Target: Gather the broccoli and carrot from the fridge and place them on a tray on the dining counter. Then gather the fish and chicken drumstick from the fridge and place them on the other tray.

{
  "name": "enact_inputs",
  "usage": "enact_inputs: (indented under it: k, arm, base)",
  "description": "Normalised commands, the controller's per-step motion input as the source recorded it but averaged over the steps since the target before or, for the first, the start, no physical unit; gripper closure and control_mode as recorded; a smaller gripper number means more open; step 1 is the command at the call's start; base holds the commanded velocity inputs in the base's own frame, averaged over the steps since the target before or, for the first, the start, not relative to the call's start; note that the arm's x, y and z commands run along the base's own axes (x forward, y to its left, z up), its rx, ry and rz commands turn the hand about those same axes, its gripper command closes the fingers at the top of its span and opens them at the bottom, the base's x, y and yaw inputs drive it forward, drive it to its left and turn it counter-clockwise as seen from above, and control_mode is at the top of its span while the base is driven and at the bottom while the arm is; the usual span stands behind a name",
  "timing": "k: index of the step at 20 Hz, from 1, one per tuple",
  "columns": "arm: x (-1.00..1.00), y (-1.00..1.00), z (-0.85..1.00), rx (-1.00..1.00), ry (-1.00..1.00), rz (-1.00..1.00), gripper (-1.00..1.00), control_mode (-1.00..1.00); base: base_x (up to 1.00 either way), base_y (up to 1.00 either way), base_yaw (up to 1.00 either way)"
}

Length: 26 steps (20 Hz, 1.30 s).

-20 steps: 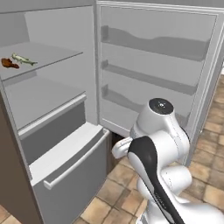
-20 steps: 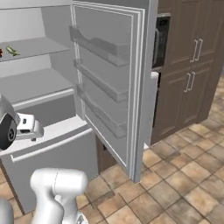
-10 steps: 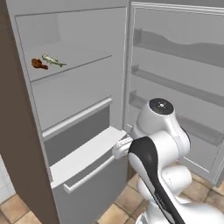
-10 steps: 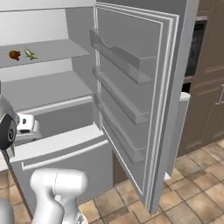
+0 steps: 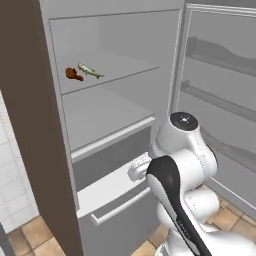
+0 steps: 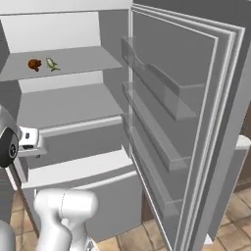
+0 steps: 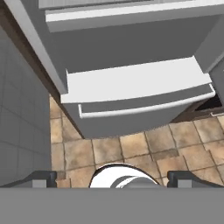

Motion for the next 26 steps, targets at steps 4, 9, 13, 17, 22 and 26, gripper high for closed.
enact_inputs:
  k: [4, 9, 13, 17, 22, 26]
  arm:
    - [0.0, 0.0, 0.0, 0.0, 0.0, 0.0, -1.0, 1.0]
    - [0.0, 0.0, 0.0, 0.0, 0.0, 0.0, -1.0, 1.0]
    - [0.0, 0.0, 0.0, 0.0, 0.0, 0.0, -1.0, 1.0]
    - [0.0, 0.0, 0.0, 0.0, 0.0, 0.0, -1.0, 1.0]
    - [0.0, 0.0, 0.0, 0.0, 0.0, 0.0, -1.0, 1.0]
    - [0.0, 0.0, 0.0, 0.0, 0.0, 0.0, -1.0, 1.0]
  base:
    - [0.5, 0.0, 0.28]
    - [0.38, -0.06, 0.23]
    - [0.31, -0.16, 0.19]
    - [0.35, -0.17, 0.14]
    - [0.42, -0.24, 0.06]
    - [0.5, -0.26, 0.01]
